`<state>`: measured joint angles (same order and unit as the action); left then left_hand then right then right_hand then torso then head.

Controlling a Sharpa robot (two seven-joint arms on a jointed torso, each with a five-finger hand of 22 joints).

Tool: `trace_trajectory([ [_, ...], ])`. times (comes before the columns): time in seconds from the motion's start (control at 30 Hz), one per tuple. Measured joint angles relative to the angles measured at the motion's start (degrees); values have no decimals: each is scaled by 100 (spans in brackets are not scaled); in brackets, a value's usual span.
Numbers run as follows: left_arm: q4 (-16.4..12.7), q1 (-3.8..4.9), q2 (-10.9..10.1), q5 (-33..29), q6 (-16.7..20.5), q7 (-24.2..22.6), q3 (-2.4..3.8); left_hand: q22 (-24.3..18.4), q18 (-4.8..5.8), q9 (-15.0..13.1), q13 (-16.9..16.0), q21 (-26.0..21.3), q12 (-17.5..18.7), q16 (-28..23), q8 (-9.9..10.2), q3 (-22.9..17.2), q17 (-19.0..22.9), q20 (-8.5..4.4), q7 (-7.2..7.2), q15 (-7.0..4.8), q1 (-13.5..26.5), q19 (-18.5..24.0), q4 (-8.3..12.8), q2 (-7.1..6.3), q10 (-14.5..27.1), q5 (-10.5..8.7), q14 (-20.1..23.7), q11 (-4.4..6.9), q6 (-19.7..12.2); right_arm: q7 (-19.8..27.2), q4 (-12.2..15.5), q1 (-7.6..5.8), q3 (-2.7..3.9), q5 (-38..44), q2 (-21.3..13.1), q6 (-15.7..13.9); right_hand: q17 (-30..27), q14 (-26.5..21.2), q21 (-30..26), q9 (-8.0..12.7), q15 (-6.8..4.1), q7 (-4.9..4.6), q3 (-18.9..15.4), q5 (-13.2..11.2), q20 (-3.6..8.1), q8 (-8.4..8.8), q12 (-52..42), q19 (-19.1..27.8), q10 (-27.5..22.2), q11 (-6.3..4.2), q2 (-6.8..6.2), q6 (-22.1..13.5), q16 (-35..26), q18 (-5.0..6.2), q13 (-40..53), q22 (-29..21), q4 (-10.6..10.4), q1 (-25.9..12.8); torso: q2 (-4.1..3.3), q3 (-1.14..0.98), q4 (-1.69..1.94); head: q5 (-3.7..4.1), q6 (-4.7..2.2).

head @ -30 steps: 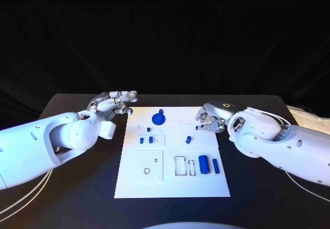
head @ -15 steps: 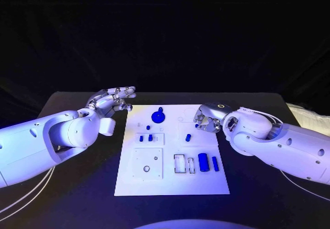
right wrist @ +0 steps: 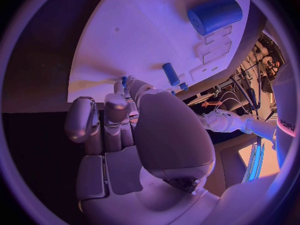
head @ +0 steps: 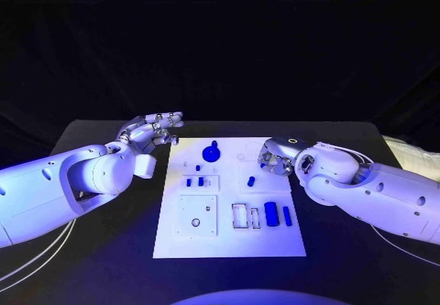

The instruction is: Assemble the parts on the task board

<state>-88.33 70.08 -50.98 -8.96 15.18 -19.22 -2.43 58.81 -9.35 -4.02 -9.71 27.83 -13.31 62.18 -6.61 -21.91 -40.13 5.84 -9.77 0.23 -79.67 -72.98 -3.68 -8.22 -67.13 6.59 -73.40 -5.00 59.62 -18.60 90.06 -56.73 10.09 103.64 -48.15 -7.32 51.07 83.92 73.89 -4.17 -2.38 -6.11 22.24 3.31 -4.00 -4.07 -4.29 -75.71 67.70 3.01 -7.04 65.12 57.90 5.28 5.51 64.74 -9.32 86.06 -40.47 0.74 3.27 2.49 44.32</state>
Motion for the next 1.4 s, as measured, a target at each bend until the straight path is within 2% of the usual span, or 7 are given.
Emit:
trace_trajectory([
  [0.23, -26, 0, -4, 6, 0, -13, 0, -2, 1, 0, 0, 0, 0, 0, -2, 0, 0, 21, 18, 0, 0, 21, 0, 0, 4, 0, 0, -1, -19, -10, -63, 0, -7, 28, 49, 49, 6, 21, 0, -12, -21, 15, 95, 0, 21, 1, 0, -21, 96, -38, 0, 76, 0, 0, -54, 22, 63, 0, 3, 2, 6, -13, 24],
  [0.83, -45, 0, -1, 34, 3, -13, 0, -31, 1, -1, -19, -55, -46, 0, -22, 16, 9, 21, -3, 19, 0, 20, 16, 0, 103, 0, 18, -22, -80, -105, -83, -27, -56, 273, 129, 176, -3, 21, 0, -9, -20, 19, 186, -1, 21, 2, -1, -21, 167, -33, 12, 145, 0, 0, -123, 40, 154, -13, 4, 1, -3, -15, 72],
  [0.93, -45, 0, 1, 42, 4, -11, 0, -31, 0, -1, -19, -55, -46, 0, -22, 16, 18, 21, -3, 19, 0, 20, 16, 0, 103, 0, 18, -22, -80, -108, -80, -27, -65, 284, 131, 144, 75, 21, 73, -15, -20, 18, 288, -3, 71, -6, 5, -79, 256, -42, 32, 204, 69, 0, -150, 164, 209, -31, 5, 0, -4, -13, 74],
  [1.07, -42, 0, 7, 54, 5, -10, 1, -31, 0, -1, -18, -55, -46, 0, -22, 16, 18, 21, -3, 19, 0, 20, 16, 0, 103, 0, 18, -22, -80, -108, -62, -8, -79, 279, 109, 19, 152, 21, 179, -27, -20, -20, 383, -21, 17, -34, 14, -146, 343, -18, 57, 266, 137, 0, -166, 315, 298, -55, 4, -2, 0, -10, 78],
  [1.17, -41, 0, 6, 63, 5, -8, 1, -37, 1, -1, -20, -55, -68, 0, -22, 16, 18, 21, -3, 19, 0, 20, 16, 0, 103, 0, 18, -22, -80, -99, -28, 20, -82, 254, 74, -104, 176, -1, 219, -51, 2, -3, 460, -36, -2, -34, -1, -165, 374, 12, 65, 296, 189, 0, -169, 365, 335, -63, 5, -4, 4, -7, 79],
  [1.23, -41, 0, 3, 68, 6, -8, 1, -43, 1, -1, -24, -55, -85, 0, -22, 16, 18, 21, -2, 19, -24, 20, 16, 23, 120, 0, 18, -39, -80, -91, 4, 39, -66, 229, 48, -170, 185, -1, 222, -55, 2, -9, 506, -46, -2, -34, -2, -165, 374, 12, 72, 318, 202, 0, -174, 381, 380, -67, 6, -4, 4, -7, 79],
  [1.4, -36, 0, -4, 76, 9, -6, 1, -43, 0, -1, -24, -77, -89, 0, -22, 15, 17, 21, -2, 19, -24, 20, 16, 23, 132, 0, 18, -29, -80, -38, 122, 31, 37, 134, -40, -314, 185, 20, 222, -59, 23, 0, 570, -59, -2, -33, -1, -165, 394, 32, 77, 328, 202, 1, -181, 383, 411, -62, 10, 0, 4, -13, 79],
])
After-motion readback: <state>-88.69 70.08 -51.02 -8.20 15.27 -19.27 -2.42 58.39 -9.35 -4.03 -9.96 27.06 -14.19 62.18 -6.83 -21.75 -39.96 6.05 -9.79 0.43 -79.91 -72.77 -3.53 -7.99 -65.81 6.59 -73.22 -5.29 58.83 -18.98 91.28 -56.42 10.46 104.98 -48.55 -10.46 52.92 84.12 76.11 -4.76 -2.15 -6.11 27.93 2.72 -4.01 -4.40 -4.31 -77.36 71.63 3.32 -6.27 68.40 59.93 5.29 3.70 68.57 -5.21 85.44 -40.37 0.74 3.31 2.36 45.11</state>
